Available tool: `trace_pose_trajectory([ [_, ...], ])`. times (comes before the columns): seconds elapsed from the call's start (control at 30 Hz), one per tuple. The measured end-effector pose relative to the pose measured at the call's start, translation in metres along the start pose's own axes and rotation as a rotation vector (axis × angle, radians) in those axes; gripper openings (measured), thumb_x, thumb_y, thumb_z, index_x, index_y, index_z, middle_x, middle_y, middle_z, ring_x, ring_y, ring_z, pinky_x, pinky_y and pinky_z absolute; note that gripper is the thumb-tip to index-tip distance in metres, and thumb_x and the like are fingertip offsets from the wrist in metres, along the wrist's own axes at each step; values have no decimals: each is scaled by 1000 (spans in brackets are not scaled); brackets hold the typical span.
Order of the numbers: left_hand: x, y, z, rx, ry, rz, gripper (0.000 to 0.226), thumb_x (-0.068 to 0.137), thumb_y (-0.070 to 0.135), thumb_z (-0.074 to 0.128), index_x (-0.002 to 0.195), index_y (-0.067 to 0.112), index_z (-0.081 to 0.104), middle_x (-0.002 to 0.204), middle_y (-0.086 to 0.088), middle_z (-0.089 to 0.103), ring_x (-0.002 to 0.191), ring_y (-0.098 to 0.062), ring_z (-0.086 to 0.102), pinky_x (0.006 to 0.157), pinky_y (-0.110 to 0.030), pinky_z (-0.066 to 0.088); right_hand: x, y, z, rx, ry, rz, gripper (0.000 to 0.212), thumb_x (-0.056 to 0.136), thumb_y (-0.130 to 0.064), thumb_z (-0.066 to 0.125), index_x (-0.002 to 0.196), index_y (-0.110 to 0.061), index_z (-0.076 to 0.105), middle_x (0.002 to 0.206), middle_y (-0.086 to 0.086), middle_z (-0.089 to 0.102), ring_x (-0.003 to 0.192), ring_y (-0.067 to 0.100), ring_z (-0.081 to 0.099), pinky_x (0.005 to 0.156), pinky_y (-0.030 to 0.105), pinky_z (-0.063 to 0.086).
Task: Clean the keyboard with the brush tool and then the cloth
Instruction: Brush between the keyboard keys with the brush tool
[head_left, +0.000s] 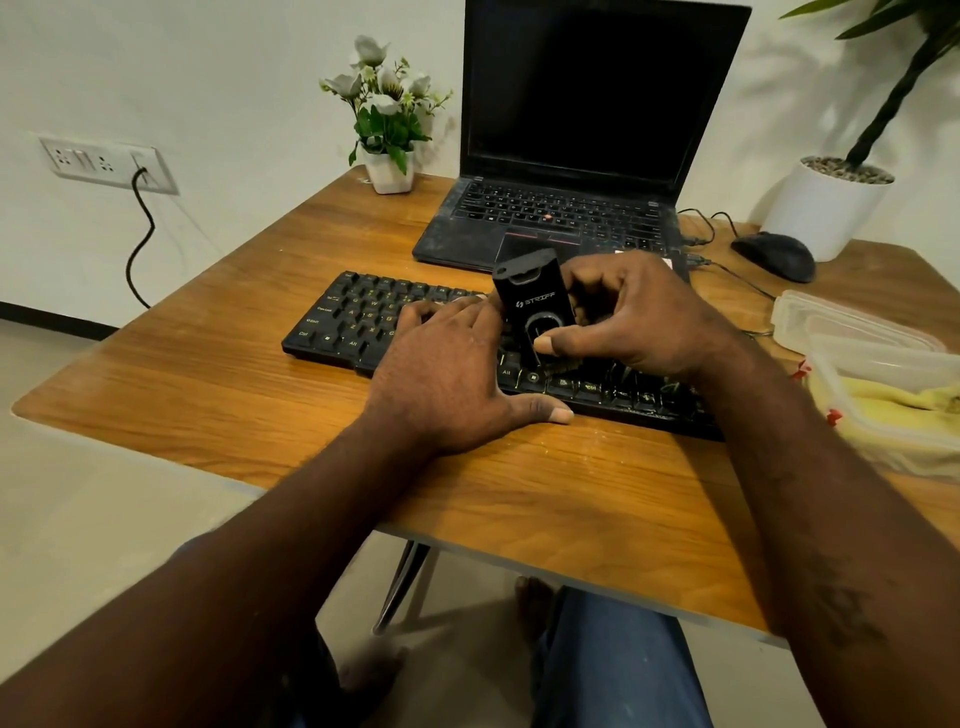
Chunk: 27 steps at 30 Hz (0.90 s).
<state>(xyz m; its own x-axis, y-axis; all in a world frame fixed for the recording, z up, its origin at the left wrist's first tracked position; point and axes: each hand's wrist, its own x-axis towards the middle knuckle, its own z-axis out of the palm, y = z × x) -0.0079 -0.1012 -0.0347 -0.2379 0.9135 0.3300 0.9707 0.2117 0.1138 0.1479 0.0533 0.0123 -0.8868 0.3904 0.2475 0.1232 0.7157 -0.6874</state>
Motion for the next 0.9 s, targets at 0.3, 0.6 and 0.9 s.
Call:
trace_pose_trajectory([
  [0.3,1,-1,1,9,-13,-4,117,69,104,35,152,23,32,149,2,55,139,-17,47,120,-50,25,-2,1,-5,32,-19,-9,34,79,-32,85,110,-22,73,103,6,75,95,30,71,85,57,60],
  [0.6,3,-2,3,-12,-41,-21,131,66,107,32,163,22,10,160,1,44,149,-20,37,123,-56,21,-6,-1,-16,103,-89,45,45,81,-14,85,119,-30,69,110,-6,75,101,13,72,85,35,62],
  [0.9,3,-2,3,-13,-34,-5,127,67,106,33,161,23,14,157,-1,49,147,-20,39,122,-57,22,-5,-7,-5,100,-71,30,54,78,-14,88,124,-31,66,114,-9,72,107,11,70,90,38,61],
])
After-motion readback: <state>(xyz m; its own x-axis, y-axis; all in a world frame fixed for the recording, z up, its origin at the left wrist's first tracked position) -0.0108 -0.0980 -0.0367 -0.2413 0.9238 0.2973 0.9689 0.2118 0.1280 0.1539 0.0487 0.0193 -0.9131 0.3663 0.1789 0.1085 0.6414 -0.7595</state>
